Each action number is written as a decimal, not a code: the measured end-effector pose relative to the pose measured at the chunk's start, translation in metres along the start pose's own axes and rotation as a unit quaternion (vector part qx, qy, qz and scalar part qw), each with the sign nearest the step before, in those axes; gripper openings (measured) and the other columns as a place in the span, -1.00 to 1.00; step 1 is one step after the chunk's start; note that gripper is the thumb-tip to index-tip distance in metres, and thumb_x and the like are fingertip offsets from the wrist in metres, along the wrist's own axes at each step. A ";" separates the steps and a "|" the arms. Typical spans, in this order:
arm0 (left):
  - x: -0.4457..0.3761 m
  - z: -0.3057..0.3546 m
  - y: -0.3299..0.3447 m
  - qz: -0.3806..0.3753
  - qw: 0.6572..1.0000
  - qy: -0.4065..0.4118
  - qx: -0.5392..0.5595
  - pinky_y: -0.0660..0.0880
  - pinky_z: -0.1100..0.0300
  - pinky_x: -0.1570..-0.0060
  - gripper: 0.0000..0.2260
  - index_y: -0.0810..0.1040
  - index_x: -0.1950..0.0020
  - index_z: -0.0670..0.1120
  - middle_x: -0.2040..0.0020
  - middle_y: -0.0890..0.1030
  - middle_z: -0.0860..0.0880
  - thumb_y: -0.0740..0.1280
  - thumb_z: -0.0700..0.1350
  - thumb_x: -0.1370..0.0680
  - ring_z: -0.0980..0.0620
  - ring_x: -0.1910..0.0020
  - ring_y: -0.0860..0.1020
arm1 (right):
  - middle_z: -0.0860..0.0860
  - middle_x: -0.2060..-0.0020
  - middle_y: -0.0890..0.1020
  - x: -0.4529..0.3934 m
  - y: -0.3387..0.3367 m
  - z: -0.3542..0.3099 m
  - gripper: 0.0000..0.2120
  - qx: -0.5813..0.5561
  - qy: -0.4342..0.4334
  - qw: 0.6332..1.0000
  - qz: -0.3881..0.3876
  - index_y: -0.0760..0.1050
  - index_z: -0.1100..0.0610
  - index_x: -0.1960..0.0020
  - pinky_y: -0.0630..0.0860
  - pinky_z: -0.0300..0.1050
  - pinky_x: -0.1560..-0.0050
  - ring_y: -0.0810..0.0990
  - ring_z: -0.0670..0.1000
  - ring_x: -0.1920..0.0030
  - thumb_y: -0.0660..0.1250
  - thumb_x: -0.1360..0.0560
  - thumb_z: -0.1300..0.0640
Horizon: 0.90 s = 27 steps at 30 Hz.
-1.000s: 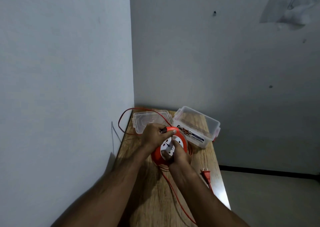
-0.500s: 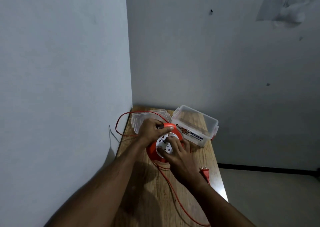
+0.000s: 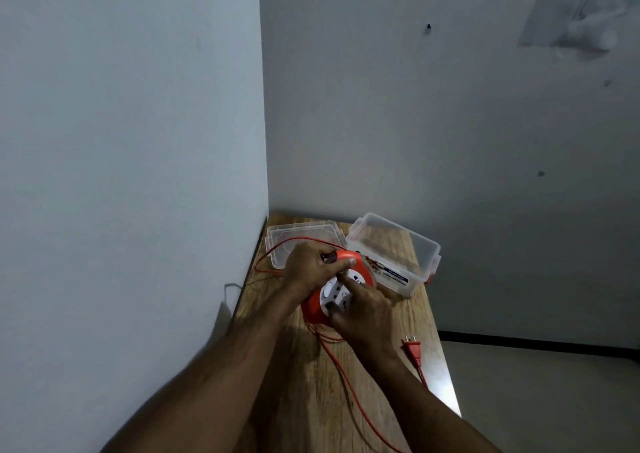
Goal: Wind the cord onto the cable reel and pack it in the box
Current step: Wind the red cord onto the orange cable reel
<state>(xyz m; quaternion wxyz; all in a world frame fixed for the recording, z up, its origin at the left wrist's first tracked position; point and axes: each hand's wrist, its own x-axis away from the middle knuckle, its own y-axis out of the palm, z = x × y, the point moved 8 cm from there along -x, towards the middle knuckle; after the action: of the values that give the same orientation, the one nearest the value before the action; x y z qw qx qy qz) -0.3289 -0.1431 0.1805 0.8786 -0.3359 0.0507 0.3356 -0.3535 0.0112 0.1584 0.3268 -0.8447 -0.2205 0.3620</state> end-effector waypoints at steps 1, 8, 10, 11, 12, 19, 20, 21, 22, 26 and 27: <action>-0.001 0.002 0.001 -0.002 1.000 0.006 -0.009 0.60 0.19 0.25 -0.68 0.76 0.09 -0.02 0.25 0.72 0.09 0.49 0.23 -0.48 0.16 0.31 0.62 | -0.07 0.06 0.70 0.001 -0.001 0.000 -0.46 -0.026 0.023 0.999 0.010 0.55 0.01 -0.33 0.64 -0.20 -0.02 0.65 -0.17 0.13 0.55 -0.39 -0.07; 0.001 0.007 0.002 0.021 1.000 0.014 -0.008 0.52 0.27 0.29 -0.63 0.76 0.09 -0.09 0.32 0.66 0.12 0.48 0.23 -0.48 0.22 0.35 0.59 | 0.02 0.00 0.68 0.021 0.018 0.033 -0.58 -0.275 0.444 0.848 0.088 0.57 0.08 -0.04 0.68 0.07 -0.02 0.69 0.02 0.00 0.60 -0.35 -0.13; 0.002 0.008 0.005 0.015 1.000 0.024 -0.009 0.62 0.15 0.24 -0.56 0.77 0.04 -0.06 0.23 0.73 0.08 0.43 0.30 -0.45 0.19 0.29 0.64 | 0.10 0.00 0.69 0.032 0.041 0.041 -0.53 -0.386 0.557 0.730 0.084 0.56 0.15 -0.06 0.70 0.13 0.05 0.72 0.10 0.04 0.60 -0.35 -0.14; 0.003 0.008 0.006 0.010 1.000 0.025 -0.012 0.65 0.09 0.20 -0.54 0.77 0.02 -0.04 0.19 0.74 0.06 0.41 0.33 -0.44 0.17 0.25 0.66 | 0.14 -0.04 0.68 0.036 0.051 0.040 -0.46 -0.450 0.598 0.657 0.088 0.52 0.16 -0.15 0.70 0.15 0.09 0.72 0.15 0.04 0.61 -0.35 -0.12; 0.003 0.007 0.007 0.009 1.000 0.026 -0.013 0.65 0.06 0.18 -0.53 0.77 0.02 -0.03 0.18 0.75 0.06 0.40 0.35 -0.43 0.16 0.24 0.67 | 0.18 -0.08 0.67 0.038 0.063 0.039 -0.33 -0.512 0.622 0.586 0.085 0.47 0.19 -0.30 0.68 0.15 0.17 0.72 0.17 0.09 0.60 -0.36 -0.12; 0.001 0.004 0.005 0.010 1.000 0.016 0.008 0.68 0.04 0.15 -0.49 0.77 -0.03 -0.02 0.14 0.76 0.07 0.40 0.37 -0.41 0.18 0.20 0.68 | 0.25 0.03 0.69 0.035 0.063 0.034 -0.50 -0.578 0.607 0.543 0.055 0.45 0.21 -0.19 0.69 0.08 0.21 0.73 0.12 0.30 0.56 -0.44 -0.04; 0.001 0.004 0.004 0.011 1.000 0.016 0.010 0.67 0.03 0.16 -0.51 0.77 -0.02 -0.02 0.15 0.76 0.07 0.41 0.36 -0.41 0.17 0.21 0.68 | 0.21 0.06 0.69 0.036 0.050 0.035 -0.61 -0.536 0.589 0.602 0.066 0.47 0.16 -0.07 0.70 0.12 0.14 0.74 0.14 0.22 0.55 -0.45 -0.03; 0.001 0.004 0.003 0.013 1.000 0.017 0.008 0.67 0.02 0.16 -0.52 0.77 -0.01 -0.02 0.15 0.75 0.06 0.41 0.36 -0.41 0.15 0.21 0.68 | 0.16 0.10 0.68 0.033 0.031 0.036 -0.68 -0.461 0.548 0.694 0.079 0.47 0.13 0.02 0.70 0.13 0.09 0.74 0.14 0.16 0.53 -0.46 -0.02; 0.000 0.003 0.002 0.014 1.000 0.017 0.006 0.67 0.01 0.16 -0.52 0.77 0.01 -0.03 0.16 0.75 0.04 0.41 0.36 -0.42 0.12 0.21 0.69 | 0.10 0.13 0.68 0.024 0.012 0.035 -0.74 -0.374 0.467 0.795 0.098 0.49 0.12 0.07 0.70 0.08 0.07 0.73 0.11 0.13 0.51 -0.48 0.00; -0.003 0.004 -0.006 0.017 1.000 0.019 0.001 0.69 0.04 0.03 -0.56 0.75 -0.12 -0.04 -0.01 0.77 -0.01 0.48 0.27 -0.45 0.09 0.05 0.70 | -0.02 -0.03 0.61 0.003 -0.021 -0.020 -0.88 -0.064 -0.037 0.995 0.062 0.56 0.06 -0.05 0.60 -0.11 -0.06 0.60 -0.04 -0.08 0.36 -0.52 0.12; -0.004 0.005 -0.007 0.012 1.000 0.021 -0.001 0.69 0.06 0.00 -0.57 0.73 -0.16 -0.05 -0.05 0.76 -0.02 0.50 0.22 -0.47 0.08 0.02 0.70 | 0.05 -0.15 0.59 0.006 -0.013 -0.025 -0.78 0.014 -0.105 0.994 0.024 0.57 0.05 -0.13 0.57 -0.04 -0.15 0.56 0.03 -0.19 0.27 -0.52 0.06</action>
<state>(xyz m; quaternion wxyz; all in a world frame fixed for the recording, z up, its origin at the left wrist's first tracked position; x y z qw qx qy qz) -0.3279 -0.1461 0.1891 0.8727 -0.3434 0.0732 0.3393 -0.3321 0.0141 0.1780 0.3050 -0.8024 -0.2283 0.4594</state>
